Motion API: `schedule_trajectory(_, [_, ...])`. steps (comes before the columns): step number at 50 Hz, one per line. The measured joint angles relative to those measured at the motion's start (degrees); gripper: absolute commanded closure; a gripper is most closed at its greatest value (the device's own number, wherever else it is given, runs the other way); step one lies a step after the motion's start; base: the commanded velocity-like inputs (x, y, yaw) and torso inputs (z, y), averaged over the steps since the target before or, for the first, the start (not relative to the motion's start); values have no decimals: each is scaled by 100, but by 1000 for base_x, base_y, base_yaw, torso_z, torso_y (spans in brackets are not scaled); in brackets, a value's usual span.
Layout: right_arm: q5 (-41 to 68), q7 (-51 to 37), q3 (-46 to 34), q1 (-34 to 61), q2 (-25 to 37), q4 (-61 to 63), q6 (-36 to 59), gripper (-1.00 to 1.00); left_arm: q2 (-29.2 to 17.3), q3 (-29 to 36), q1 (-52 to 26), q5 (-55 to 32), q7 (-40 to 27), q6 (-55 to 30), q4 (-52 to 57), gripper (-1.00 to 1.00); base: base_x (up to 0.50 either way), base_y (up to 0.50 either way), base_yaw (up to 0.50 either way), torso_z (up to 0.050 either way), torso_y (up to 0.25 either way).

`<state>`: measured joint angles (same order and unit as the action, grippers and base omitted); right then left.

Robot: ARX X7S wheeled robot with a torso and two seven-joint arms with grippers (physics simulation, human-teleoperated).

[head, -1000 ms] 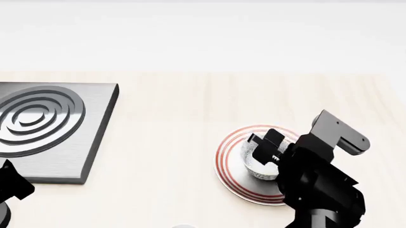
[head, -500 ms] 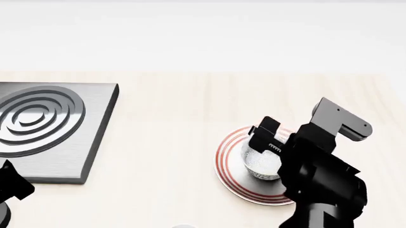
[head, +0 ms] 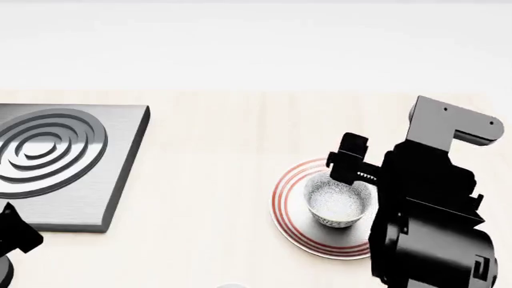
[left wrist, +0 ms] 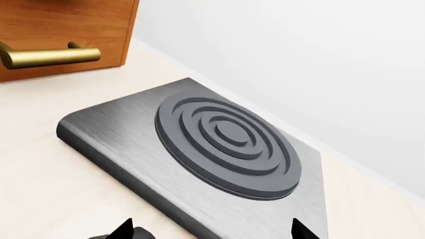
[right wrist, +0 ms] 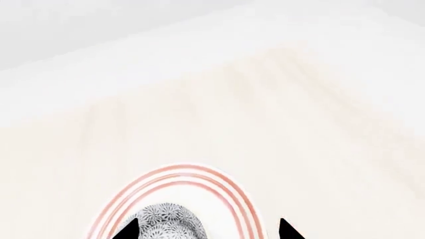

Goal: Pick the akita bowl between the plate and the ramekin and place it on the plate.

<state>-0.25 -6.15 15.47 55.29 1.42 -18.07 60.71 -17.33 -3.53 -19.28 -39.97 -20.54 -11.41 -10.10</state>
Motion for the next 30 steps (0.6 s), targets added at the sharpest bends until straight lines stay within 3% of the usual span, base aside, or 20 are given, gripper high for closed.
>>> schedule_trajectory(14, [173,28,-625,-1224,62,2319,408,-100,-9,11,-9,-11,-7,14,-20,-100,0,0,0,0,0])
schedule_trajectory(30, [72,-270,-1219,-2488,198,3904,184,-100,-18,19,-17,-33,-31,16,-22,-100,0,0,0,0,0])
